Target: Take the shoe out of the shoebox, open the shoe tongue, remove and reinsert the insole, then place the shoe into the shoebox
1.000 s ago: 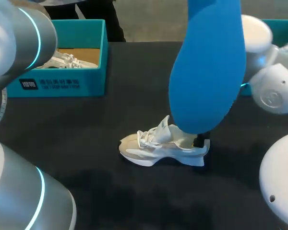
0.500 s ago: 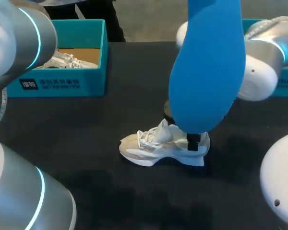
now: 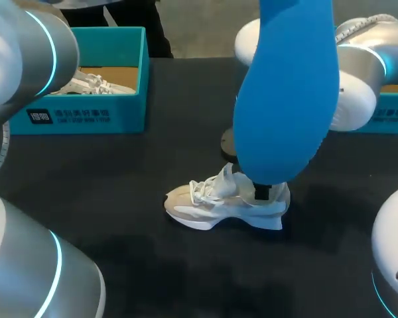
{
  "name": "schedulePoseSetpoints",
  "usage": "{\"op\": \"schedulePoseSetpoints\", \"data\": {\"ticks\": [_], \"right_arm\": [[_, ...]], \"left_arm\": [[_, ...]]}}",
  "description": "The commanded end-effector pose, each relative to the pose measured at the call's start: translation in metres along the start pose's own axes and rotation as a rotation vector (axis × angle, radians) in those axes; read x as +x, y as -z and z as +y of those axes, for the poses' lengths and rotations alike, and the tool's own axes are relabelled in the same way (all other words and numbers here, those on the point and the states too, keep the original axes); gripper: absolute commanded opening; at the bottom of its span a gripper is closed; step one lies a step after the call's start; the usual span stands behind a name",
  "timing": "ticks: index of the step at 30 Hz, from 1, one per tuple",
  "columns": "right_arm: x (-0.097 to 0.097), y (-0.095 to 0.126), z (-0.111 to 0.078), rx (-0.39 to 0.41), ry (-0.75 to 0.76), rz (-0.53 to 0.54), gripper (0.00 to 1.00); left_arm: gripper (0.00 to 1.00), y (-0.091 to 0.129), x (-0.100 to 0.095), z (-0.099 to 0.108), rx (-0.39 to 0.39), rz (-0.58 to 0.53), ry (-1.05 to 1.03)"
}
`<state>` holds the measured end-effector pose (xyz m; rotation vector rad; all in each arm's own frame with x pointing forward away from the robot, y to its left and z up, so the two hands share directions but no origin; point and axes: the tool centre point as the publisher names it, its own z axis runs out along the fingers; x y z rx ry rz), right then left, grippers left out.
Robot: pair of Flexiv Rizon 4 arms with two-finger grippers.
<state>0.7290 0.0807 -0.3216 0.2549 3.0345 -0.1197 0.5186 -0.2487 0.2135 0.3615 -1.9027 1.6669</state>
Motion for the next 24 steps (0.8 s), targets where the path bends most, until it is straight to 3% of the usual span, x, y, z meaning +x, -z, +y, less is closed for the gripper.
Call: {"op": "schedulePoseSetpoints", "data": {"ticks": [1,11,24], "right_arm": [[-0.006,0.006,0.001,-0.007,0.01,-0.004,1.0],[-0.02,-0.004,0.027,-0.023,0.052,0.005,1.0],[-0.026,-0.023,0.047,-0.041,0.078,0.033,1.0]], "left_arm": [[0.0,0.0,-0.001,0.001,0.0,-0.001,0.001],[0.0,0.0,-0.001,0.001,0.0,-0.001,0.001],[0.0,0.0,-0.001,0.001,0.0,-0.001,0.001]]}}
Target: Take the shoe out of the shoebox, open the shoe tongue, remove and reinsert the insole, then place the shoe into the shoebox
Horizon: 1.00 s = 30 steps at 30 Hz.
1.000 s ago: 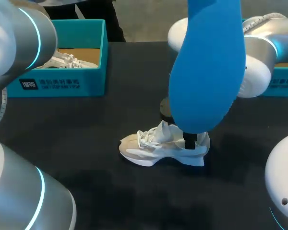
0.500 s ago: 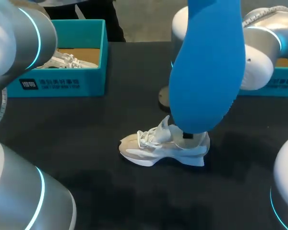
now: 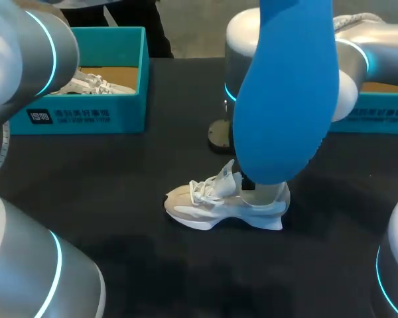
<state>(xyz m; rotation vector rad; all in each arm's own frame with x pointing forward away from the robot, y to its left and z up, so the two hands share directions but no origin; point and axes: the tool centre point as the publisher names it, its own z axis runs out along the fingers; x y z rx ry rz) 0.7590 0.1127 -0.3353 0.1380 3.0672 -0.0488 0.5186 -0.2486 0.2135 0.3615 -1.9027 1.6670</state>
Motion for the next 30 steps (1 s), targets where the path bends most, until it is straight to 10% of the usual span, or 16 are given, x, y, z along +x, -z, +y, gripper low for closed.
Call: {"op": "schedulePoseSetpoints", "data": {"ticks": [1,12,19,30], "right_arm": [[-0.005,-0.013,0.009,0.003,0.002,0.015,1.0],[-0.003,-0.041,0.01,-0.027,0.0,0.048,1.0],[-0.002,-0.05,0.008,-0.041,-0.006,0.051,0.6],[0.0,-0.06,0.008,-0.044,-0.018,0.063,0.57]], "left_arm": [[0.0,0.0,-0.001,0.001,0.0,-0.001,0.001],[0.0,0.0,-0.001,0.001,0.0,-0.001,0.001],[0.0,0.0,-0.001,0.001,0.0,-0.001,0.001],[0.0,0.0,-0.001,0.001,0.0,-0.001,0.001]]}}
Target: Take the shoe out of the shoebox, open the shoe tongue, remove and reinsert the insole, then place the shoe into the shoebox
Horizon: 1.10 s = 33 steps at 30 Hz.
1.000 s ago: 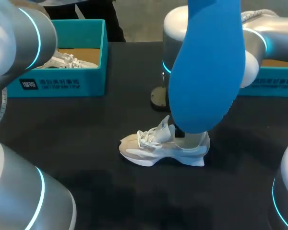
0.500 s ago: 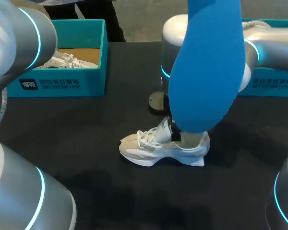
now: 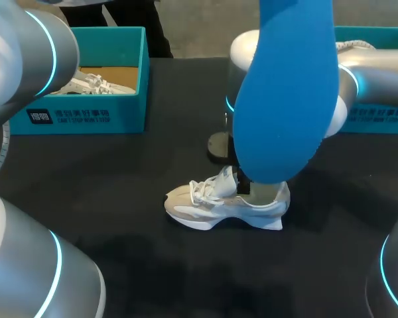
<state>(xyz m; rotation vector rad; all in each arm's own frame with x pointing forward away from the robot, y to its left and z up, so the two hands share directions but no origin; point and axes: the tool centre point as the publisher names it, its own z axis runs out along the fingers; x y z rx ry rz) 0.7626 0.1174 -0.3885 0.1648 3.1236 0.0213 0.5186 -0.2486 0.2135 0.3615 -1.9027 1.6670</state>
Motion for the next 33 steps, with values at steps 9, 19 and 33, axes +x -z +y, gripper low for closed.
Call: {"op": "schedulePoseSetpoints", "data": {"ticks": [9,19,33], "right_arm": [[0.002,-0.006,0.001,0.004,-0.017,-0.003,0.0],[0.007,0.005,-0.002,0.01,-0.044,-0.014,0.0],[0.006,0.049,-0.001,0.006,-0.204,-0.012,0.0]], "left_arm": [[0.0,0.0,-0.001,0.001,0.0,-0.001,0.001],[0.0,0.0,-0.001,0.001,0.0,-0.001,0.001],[0.0,0.0,-0.001,0.001,0.0,-0.001,0.001]]}}
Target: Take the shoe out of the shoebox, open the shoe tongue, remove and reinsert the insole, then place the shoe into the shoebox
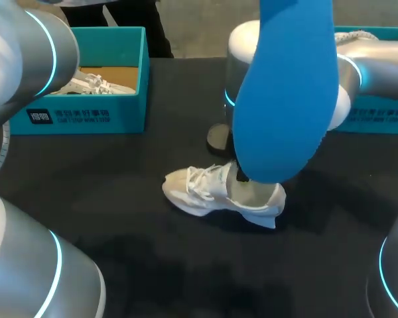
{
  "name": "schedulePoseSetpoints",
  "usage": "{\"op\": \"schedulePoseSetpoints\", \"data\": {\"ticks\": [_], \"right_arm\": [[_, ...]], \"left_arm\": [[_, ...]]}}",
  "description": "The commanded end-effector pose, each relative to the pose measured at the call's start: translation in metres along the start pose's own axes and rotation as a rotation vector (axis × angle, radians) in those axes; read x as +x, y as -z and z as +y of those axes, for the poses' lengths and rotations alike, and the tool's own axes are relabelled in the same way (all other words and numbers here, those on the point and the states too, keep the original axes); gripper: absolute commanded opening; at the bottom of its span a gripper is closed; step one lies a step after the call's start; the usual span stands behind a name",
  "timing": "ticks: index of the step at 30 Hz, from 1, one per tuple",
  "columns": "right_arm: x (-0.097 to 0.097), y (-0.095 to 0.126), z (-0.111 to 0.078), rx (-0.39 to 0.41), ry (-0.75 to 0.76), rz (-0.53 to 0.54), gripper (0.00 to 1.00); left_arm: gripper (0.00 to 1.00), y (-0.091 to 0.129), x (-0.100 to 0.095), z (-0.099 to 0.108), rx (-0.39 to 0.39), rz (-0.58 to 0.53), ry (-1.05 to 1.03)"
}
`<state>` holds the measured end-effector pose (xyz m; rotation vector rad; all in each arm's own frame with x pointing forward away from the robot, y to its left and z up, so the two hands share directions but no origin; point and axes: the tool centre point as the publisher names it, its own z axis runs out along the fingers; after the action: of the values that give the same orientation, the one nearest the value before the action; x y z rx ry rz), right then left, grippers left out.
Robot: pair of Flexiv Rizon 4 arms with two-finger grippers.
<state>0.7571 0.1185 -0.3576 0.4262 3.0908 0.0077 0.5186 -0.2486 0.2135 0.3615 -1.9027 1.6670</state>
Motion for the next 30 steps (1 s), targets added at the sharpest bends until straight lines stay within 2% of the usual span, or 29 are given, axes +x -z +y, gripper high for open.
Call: {"op": "schedulePoseSetpoints", "data": {"ticks": [1,13,23,30], "right_arm": [[0.001,0.019,-0.002,-0.003,-0.042,-0.002,0.0],[0.007,0.038,0.008,-0.056,-0.386,0.018,0.0],[0.033,0.041,0.016,-0.092,-0.74,0.041,0.0],[0.046,0.045,0.022,-0.088,-0.895,0.039,0.0]], "left_arm": [[0.0,0.0,-0.001,0.001,0.0,-0.001,0.001],[0.0,0.0,-0.001,0.001,0.0,-0.001,0.001],[0.0,0.0,-0.001,0.001,0.0,-0.001,0.001],[0.0,0.0,-0.001,0.001,0.0,-0.001,0.001]]}}
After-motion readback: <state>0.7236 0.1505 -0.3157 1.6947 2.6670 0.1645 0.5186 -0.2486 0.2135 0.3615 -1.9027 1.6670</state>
